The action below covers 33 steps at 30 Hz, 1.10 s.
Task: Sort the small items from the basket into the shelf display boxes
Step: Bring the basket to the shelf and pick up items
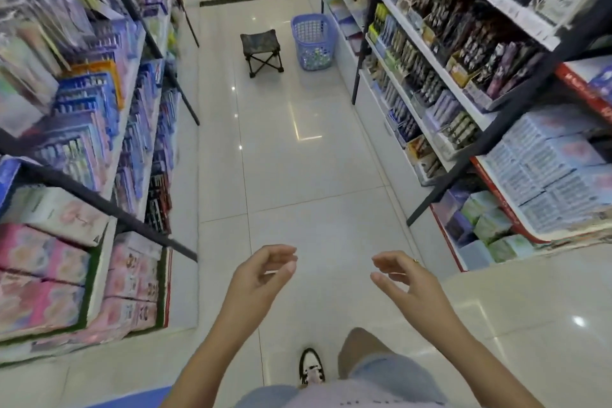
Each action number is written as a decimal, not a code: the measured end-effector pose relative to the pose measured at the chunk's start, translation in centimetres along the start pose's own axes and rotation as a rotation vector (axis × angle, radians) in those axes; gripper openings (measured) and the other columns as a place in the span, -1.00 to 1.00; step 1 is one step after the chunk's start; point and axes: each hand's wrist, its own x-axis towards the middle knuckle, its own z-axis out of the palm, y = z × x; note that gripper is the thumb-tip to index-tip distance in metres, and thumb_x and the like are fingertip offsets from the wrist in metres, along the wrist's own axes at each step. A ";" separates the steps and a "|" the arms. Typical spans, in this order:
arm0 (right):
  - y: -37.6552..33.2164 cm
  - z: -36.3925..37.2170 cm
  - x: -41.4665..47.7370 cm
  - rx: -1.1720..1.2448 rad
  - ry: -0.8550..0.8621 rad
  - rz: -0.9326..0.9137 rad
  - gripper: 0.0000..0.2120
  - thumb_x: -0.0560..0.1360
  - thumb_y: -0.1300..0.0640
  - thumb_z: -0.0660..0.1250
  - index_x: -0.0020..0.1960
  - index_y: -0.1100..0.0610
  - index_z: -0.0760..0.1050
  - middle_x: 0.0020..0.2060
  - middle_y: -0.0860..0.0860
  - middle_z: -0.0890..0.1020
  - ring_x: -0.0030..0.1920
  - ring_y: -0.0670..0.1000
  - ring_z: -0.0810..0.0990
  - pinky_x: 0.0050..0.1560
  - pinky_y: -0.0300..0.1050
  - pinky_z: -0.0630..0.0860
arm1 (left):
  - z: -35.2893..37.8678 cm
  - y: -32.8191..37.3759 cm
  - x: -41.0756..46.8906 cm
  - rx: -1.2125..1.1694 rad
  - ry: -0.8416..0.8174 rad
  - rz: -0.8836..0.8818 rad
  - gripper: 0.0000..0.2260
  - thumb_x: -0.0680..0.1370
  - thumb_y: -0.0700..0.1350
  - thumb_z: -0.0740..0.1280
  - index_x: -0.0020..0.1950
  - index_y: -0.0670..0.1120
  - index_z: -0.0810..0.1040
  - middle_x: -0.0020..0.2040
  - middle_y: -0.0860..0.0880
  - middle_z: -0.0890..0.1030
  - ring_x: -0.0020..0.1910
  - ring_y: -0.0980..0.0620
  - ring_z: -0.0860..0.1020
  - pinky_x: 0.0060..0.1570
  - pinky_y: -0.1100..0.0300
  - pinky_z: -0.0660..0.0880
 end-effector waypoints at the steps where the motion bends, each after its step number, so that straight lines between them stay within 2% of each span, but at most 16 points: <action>1: 0.1 -0.3 1.0 0.007 0.018 0.017 -0.84 0.47 0.05 0.38 0.01 -0.17 0.51 -0.04 -0.26 0.61 0.03 -0.28 0.55 0.10 -0.30 0.47 | -0.1 0.6 1.6 0.002 -0.006 0.005 -0.85 0.51 -0.13 0.40 0.05 0.06 0.62 0.00 0.07 0.68 0.03 0.12 0.62 0.03 0.25 0.50; 4: 0.3 -0.8 4.8 0.003 0.025 0.058 -0.85 0.47 0.06 0.39 -0.02 -0.17 0.52 -0.06 -0.25 0.62 0.01 -0.28 0.56 0.09 -0.28 0.48 | -0.4 2.0 6.6 -0.019 -0.005 0.003 -0.85 0.51 -0.13 0.40 0.04 0.06 0.62 -0.01 0.06 0.68 0.03 0.11 0.61 0.05 0.22 0.49; 9: -1.3 -1.2 14.0 -0.013 -0.027 0.023 -0.85 0.47 0.03 0.38 0.00 -0.17 0.51 -0.04 -0.25 0.61 0.04 -0.29 0.55 0.10 -0.33 0.47 | -1.6 3.7 14.3 -0.052 0.076 -0.017 -0.86 0.49 -0.15 0.41 -0.01 0.06 0.64 -0.02 0.02 0.68 0.02 0.07 0.63 0.08 0.13 0.51; 13: -4.5 -1.2 22.8 -0.010 -0.095 -0.069 -0.84 0.48 0.00 0.37 0.04 -0.16 0.50 -0.01 -0.28 0.59 0.07 -0.29 0.53 0.11 -0.38 0.44 | -3.3 5.3 19.5 -0.054 0.179 -0.010 -0.85 0.42 -0.03 0.40 -0.03 0.08 0.65 -0.02 0.02 0.69 0.01 0.06 0.64 0.06 0.10 0.53; 18: -9.5 -0.3 33.0 -0.001 -0.172 -0.166 -0.84 0.49 -0.02 0.34 0.06 -0.19 0.47 0.00 -0.31 0.57 0.09 -0.30 0.51 0.10 -0.45 0.40 | -5.5 7.0 26.9 -0.055 0.241 -0.044 -0.88 0.49 -0.18 0.40 -0.03 0.00 0.64 -0.05 -0.01 0.69 -0.02 0.03 0.64 0.10 0.03 0.54; 24: -12.6 0.7 43.8 0.029 -0.179 -0.163 -0.82 0.50 0.04 0.35 0.02 -0.21 0.47 -0.01 -0.29 0.58 0.08 -0.27 0.52 0.10 -0.42 0.41 | -8.3 8.8 37.7 -0.026 0.222 -0.054 -0.87 0.49 -0.17 0.41 -0.03 0.05 0.64 -0.03 0.05 0.69 0.00 0.11 0.63 0.04 0.16 0.55; 27: -13.2 0.5 49.0 0.036 -0.123 -0.118 -0.83 0.50 0.07 0.36 0.02 -0.17 0.50 -0.02 -0.27 0.59 0.07 -0.25 0.54 0.12 -0.34 0.45 | -10.0 10.2 43.8 -0.004 0.170 -0.030 -0.87 0.50 -0.14 0.41 -0.02 0.07 0.63 -0.03 0.06 0.68 0.00 0.13 0.63 -0.03 0.30 0.54; 33: -14.6 -1.0 57.4 0.091 0.010 -0.016 -0.85 0.49 0.09 0.37 0.03 -0.10 0.53 -0.02 -0.20 0.63 0.03 -0.25 0.57 0.13 -0.24 0.48 | -12.8 14.6 55.6 0.026 0.065 0.046 -0.87 0.50 -0.13 0.41 0.00 0.09 0.63 -0.05 0.08 0.68 -0.01 0.14 0.62 -0.02 0.34 0.52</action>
